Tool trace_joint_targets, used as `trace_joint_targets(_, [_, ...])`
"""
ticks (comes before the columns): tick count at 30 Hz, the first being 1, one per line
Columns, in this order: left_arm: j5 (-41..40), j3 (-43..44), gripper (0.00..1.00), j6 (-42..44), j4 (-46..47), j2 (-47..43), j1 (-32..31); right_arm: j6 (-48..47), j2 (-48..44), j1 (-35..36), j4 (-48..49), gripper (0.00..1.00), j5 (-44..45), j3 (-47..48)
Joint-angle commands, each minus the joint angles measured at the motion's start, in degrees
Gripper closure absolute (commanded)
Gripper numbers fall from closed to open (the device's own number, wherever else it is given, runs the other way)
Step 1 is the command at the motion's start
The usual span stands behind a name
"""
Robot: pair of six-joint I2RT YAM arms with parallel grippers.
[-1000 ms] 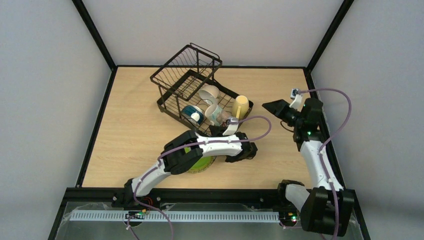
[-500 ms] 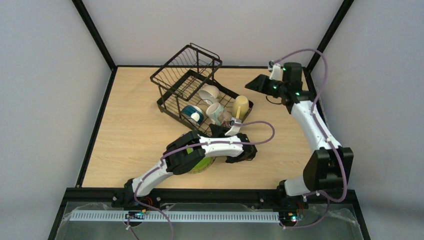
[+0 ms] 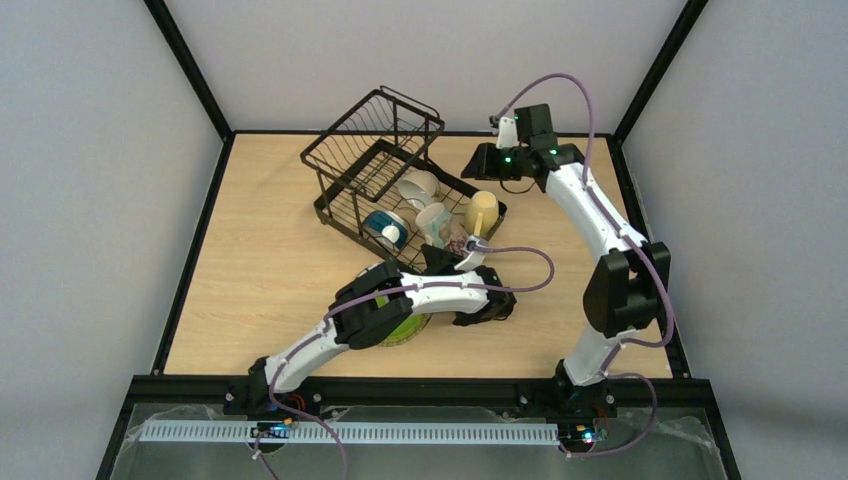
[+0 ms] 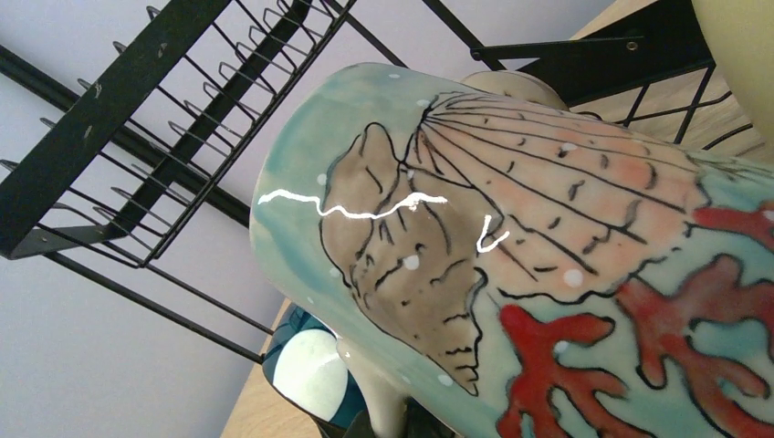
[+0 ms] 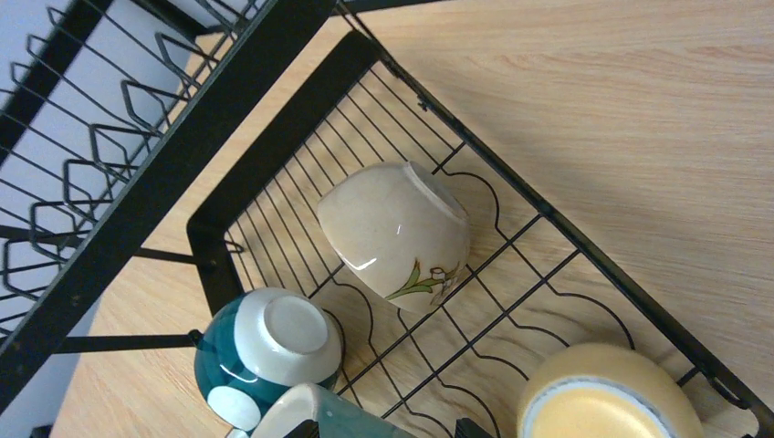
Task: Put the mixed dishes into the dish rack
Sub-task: Place the upside down cup on the dish rack.
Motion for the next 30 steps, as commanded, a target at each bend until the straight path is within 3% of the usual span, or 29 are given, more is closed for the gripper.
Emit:
trace_joint_targets(1, [4.61, 0.24, 0.98, 1.84, 4.83, 4.77, -2.51, -2.95, 2.74, 2.24, -6.63, 0.15, 2.62, 4.72])
trace_joint_targets(15, [5.37, 2.93, 0.98, 2.20, 2.38, 6.38, -2.36, -6.81, 8.27, 6.45, -12.67, 0.16, 3.39, 9.91])
trace_joint_targets(30, [5.28, 1.07, 0.98, 0.02, 0.32, 2.79, -1.16, -7.14, 5.66, 6.46, -11.97, 0.16, 3.23, 8.49])
